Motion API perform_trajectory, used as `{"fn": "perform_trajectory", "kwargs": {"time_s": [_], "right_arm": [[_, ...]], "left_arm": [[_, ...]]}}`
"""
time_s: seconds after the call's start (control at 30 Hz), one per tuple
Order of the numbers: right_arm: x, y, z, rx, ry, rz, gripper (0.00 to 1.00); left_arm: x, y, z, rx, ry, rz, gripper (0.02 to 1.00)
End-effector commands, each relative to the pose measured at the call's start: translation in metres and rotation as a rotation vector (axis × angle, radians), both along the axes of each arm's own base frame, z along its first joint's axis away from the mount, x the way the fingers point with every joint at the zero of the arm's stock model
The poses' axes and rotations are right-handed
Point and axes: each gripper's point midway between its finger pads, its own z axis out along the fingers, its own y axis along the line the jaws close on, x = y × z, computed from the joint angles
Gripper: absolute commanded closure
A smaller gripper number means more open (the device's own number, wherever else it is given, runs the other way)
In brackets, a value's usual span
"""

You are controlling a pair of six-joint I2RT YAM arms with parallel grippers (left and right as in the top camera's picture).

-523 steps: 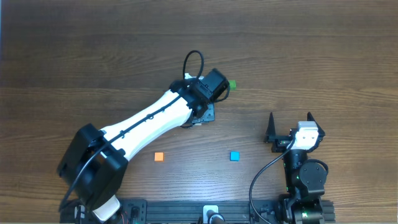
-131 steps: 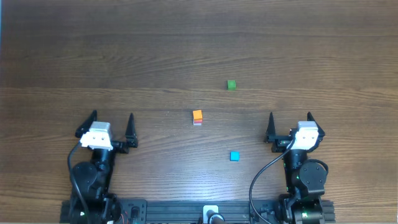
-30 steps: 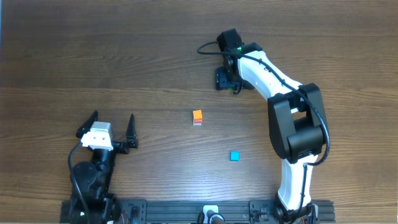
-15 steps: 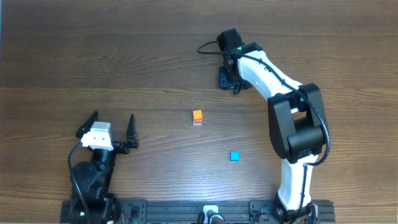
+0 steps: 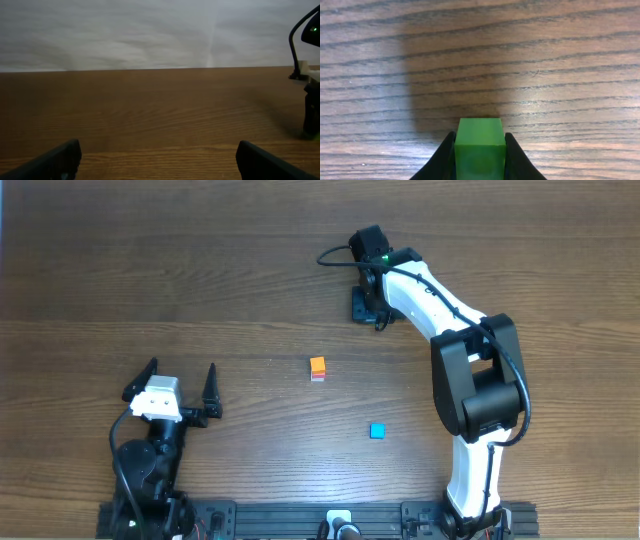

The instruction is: Stack Cubes

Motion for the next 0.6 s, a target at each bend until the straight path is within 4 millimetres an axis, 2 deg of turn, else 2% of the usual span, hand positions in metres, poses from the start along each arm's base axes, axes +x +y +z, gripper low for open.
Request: {"fn": "perform_trajectory", "kwargs": {"time_s": [0.03, 0.07, 0.17, 0.33, 0.5, 0.6], "right_arm": [[0.003, 0.005, 0.032, 0.028, -0.049, 0.006, 0.862], [-0.001, 0.007, 0.050, 0.036, -0.070, 0.013, 0.873], [-0.011, 0.011, 0.082, 0.049, -0.104, 0.031, 0.884], [-0.042, 0.027, 0.132, 0.075, -0.147, 0.083, 0.895], [-0.081, 0.054, 0.162, 0.099, -0.160, 0.134, 0.908], [-0.098, 0.071, 0.164, 0.108, -0.143, 0.155, 0.915]], "left_arm": [[0.000, 0.000, -0.001, 0.014, -0.001, -0.006, 0.020], [0.000, 0.000, -0.001, 0.013, -0.001, -0.006, 0.020], [0.000, 0.000, -0.001, 0.013, -0.001, -0.006, 0.018], [0.000, 0.000, -0.001, 0.013, -0.001, -0.006, 0.018], [0.000, 0.000, -0.001, 0.014, -0.001, -0.006, 0.018], [0.000, 0.000, -0.001, 0.013, -0.001, -0.006, 0.020]]}}
